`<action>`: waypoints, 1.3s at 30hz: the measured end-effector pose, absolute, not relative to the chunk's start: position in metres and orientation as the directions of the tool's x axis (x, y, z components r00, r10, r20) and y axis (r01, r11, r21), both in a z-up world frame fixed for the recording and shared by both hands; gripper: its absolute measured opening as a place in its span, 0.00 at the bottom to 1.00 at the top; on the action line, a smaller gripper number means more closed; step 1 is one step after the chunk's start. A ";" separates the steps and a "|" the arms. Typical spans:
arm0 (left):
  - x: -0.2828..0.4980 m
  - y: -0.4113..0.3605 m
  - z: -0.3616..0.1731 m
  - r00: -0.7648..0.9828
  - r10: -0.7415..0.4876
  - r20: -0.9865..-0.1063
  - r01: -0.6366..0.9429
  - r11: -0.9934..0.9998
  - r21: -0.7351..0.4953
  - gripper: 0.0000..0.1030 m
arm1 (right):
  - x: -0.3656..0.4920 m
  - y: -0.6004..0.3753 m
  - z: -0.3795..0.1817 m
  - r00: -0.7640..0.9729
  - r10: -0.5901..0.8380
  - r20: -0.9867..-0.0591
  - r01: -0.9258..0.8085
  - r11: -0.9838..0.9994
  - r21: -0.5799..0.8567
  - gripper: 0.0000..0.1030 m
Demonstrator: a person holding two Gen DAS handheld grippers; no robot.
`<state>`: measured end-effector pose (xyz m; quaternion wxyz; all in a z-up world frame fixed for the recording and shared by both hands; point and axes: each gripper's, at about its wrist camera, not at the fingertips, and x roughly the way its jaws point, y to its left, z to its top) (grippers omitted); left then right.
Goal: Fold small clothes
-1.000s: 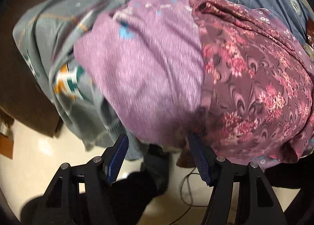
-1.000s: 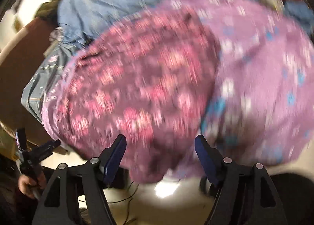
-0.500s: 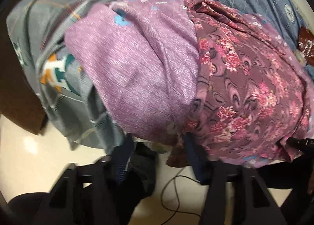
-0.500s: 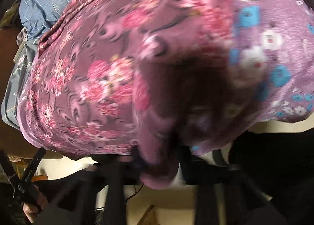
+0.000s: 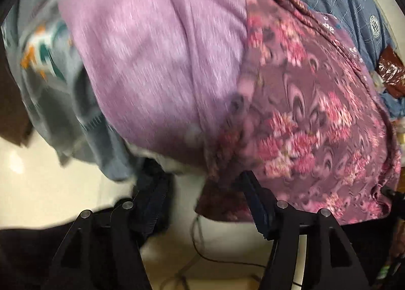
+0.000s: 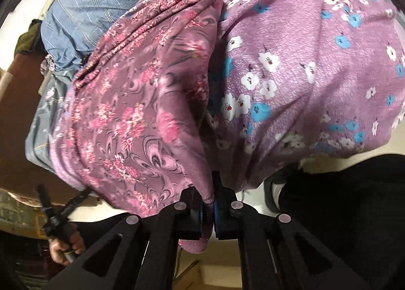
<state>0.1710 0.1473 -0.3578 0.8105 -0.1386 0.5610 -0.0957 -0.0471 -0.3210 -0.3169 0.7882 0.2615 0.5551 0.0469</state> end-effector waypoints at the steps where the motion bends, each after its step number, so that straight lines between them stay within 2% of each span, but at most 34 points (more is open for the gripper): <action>1: 0.170 0.146 -0.361 0.335 -0.328 -0.883 -0.004 0.937 -0.349 0.59 | -0.049 -0.324 -0.314 0.374 0.385 -0.844 0.216 0.849 0.483 0.05; 5: 0.168 0.135 -0.370 0.298 -0.398 -0.867 0.022 0.911 -0.411 0.60 | -0.057 -0.330 -0.299 0.373 0.413 -0.831 0.205 0.837 0.508 0.05; 8: 0.173 0.130 -0.376 0.298 -0.350 -0.888 0.023 0.933 -0.360 0.60 | -0.060 -0.332 -0.292 0.373 0.418 -0.828 0.197 0.837 0.511 0.04; 12: 0.182 0.127 -0.391 0.284 -0.360 -0.889 0.015 0.928 -0.371 0.58 | -0.062 -0.332 -0.288 0.369 0.416 -0.831 0.180 0.845 0.503 0.04; 14: 0.188 0.123 -0.402 0.270 -0.364 -0.891 0.025 0.928 -0.372 0.46 | -0.063 -0.333 -0.288 0.369 0.419 -0.830 0.179 0.844 0.506 0.04; 15: 0.192 0.116 -0.407 0.263 -0.379 -0.888 0.034 0.923 -0.384 0.23 | -0.063 -0.333 -0.288 0.369 0.421 -0.829 0.179 0.843 0.507 0.04; 16: 0.194 0.113 -0.410 0.248 -0.399 -0.883 0.046 0.915 -0.401 0.14 | -0.062 -0.331 -0.289 0.368 0.420 -0.829 0.179 0.843 0.507 0.04; 19: 0.194 0.115 -0.410 0.264 -0.440 -0.858 0.063 0.896 -0.440 0.05 | -0.063 -0.330 -0.288 0.374 0.426 -0.824 0.176 0.840 0.514 0.04; 27: 0.175 0.129 -0.387 0.322 -0.507 -0.799 0.127 0.860 -0.494 0.03 | -0.067 -0.338 -0.272 0.403 0.437 -0.804 0.151 0.835 0.529 0.04; 33: 0.157 0.131 -0.358 0.371 -0.608 -0.701 0.216 0.791 -0.572 0.03 | -0.071 -0.341 -0.252 0.432 0.454 -0.780 0.113 0.830 0.546 0.04; 35: 0.153 0.136 -0.349 0.390 -0.635 -0.667 0.230 0.769 -0.597 0.03 | -0.071 -0.342 -0.239 0.454 0.464 -0.761 0.090 0.826 0.557 0.00; 39: 0.153 0.154 -0.319 0.428 -0.686 -0.588 0.266 0.717 -0.644 0.03 | -0.063 -0.342 -0.212 0.502 0.487 -0.715 0.030 0.816 0.577 0.00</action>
